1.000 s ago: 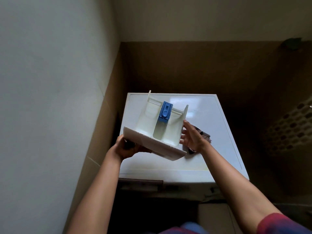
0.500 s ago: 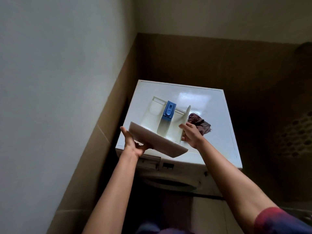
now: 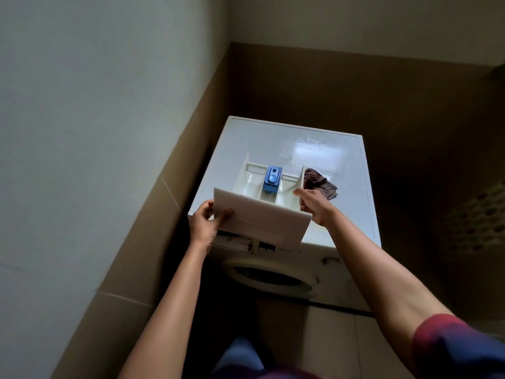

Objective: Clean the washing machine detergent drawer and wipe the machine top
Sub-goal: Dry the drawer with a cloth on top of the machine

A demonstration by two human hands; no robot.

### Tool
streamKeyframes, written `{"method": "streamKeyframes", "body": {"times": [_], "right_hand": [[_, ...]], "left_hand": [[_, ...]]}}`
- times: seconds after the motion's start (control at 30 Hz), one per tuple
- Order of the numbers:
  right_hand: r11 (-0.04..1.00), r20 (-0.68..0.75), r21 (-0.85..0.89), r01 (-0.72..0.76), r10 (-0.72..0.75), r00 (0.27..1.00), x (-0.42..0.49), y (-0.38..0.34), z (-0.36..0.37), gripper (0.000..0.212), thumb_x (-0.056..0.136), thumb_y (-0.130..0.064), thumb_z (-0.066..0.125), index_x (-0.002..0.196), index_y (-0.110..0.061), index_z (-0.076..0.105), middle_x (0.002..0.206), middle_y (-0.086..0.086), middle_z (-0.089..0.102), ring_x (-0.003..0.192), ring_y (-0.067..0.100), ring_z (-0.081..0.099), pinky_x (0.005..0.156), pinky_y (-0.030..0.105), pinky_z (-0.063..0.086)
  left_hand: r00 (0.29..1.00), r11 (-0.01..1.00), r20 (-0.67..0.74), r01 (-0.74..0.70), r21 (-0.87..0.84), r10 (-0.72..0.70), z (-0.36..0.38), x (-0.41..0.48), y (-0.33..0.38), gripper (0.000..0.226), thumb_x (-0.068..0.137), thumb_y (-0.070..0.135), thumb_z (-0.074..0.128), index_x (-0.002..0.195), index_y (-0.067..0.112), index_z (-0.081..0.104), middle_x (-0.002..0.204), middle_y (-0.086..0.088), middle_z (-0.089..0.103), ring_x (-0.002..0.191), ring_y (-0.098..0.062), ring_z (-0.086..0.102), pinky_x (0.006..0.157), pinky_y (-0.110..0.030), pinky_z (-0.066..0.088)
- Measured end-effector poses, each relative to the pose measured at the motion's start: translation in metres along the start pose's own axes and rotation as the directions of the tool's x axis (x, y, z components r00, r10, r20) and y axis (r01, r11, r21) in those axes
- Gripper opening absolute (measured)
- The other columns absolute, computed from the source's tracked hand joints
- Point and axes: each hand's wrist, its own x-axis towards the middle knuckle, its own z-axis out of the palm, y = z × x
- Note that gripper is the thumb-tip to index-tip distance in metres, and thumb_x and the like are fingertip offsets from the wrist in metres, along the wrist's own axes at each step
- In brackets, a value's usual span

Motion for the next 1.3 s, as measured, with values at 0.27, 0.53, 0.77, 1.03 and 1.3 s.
{"method": "streamKeyframes", "body": {"times": [0.27, 0.53, 0.77, 1.03, 1.3], "right_hand": [[0.982, -0.022, -0.189, -0.005, 0.001, 1.000, 0.028, -0.011, -0.003, 0.052, 0.090, -0.036, 0.060, 0.125, 0.002, 0.057, 0.122, 0.034, 0.051, 0.098, 0.039, 0.061, 0.081, 0.030, 0.045], [0.976, -0.002, -0.219, -0.015, 0.015, 1.000, 0.048, -0.037, -0.003, 0.029, 0.088, -0.034, 0.059, 0.071, -0.014, 0.047, 0.059, 0.000, 0.029, 0.042, 0.009, 0.027, 0.042, 0.020, 0.023], [0.981, 0.098, -0.188, 0.042, -0.024, 0.995, 0.061, -0.051, 0.002, 0.036, 0.089, -0.038, 0.061, 0.061, -0.020, 0.047, 0.045, -0.009, 0.032, 0.034, 0.004, 0.024, 0.035, 0.014, 0.024], [0.998, 0.076, -0.057, 0.040, -0.035, 0.997, 0.077, -0.058, -0.019, 0.041, 0.092, -0.048, 0.053, 0.112, -0.013, 0.064, 0.104, 0.001, 0.070, 0.101, 0.019, 0.064, 0.091, 0.038, 0.051], [0.729, -0.431, -0.630, -0.267, -0.043, 0.901, 0.095, -0.006, -0.042, 0.067, 0.080, -0.044, 0.070, 0.128, -0.007, 0.042, 0.129, 0.022, 0.043, 0.121, 0.042, 0.039, 0.097, 0.044, 0.038]], "left_hand": [[0.940, 0.998, 0.336, 0.054, 0.015, -0.055, -0.004, 0.030, 0.005, 0.043, 0.070, -0.002, 0.079, 0.103, 0.021, 0.066, 0.088, -0.001, 0.070, 0.082, -0.011, 0.064, 0.070, -0.019, 0.054], [0.746, 0.811, 0.554, 0.551, -0.199, -0.370, -0.013, 0.072, 0.019, 0.040, 0.072, 0.047, 0.066, 0.100, 0.018, 0.072, 0.091, -0.001, 0.070, 0.083, -0.018, 0.065, 0.068, -0.031, 0.054], [0.524, 0.670, 0.597, 0.742, 0.029, -0.607, 0.016, 0.107, 0.036, 0.074, 0.071, 0.070, 0.062, 0.105, 0.004, 0.069, 0.092, -0.021, 0.071, 0.078, -0.030, 0.070, 0.076, -0.041, 0.056], [0.659, 0.847, 0.571, 0.514, 0.131, -0.489, 0.039, 0.116, 0.044, 0.009, 0.069, 0.016, 0.068, 0.065, 0.015, 0.077, 0.064, -0.007, 0.070, 0.055, -0.015, 0.066, 0.052, -0.025, 0.053], [0.788, 0.853, 0.414, 0.520, -0.050, -0.456, 0.055, 0.130, 0.043, 0.025, 0.086, 0.011, 0.056, 0.072, 0.013, 0.077, 0.069, -0.007, 0.070, 0.060, -0.019, 0.064, 0.062, -0.028, 0.051]]}}
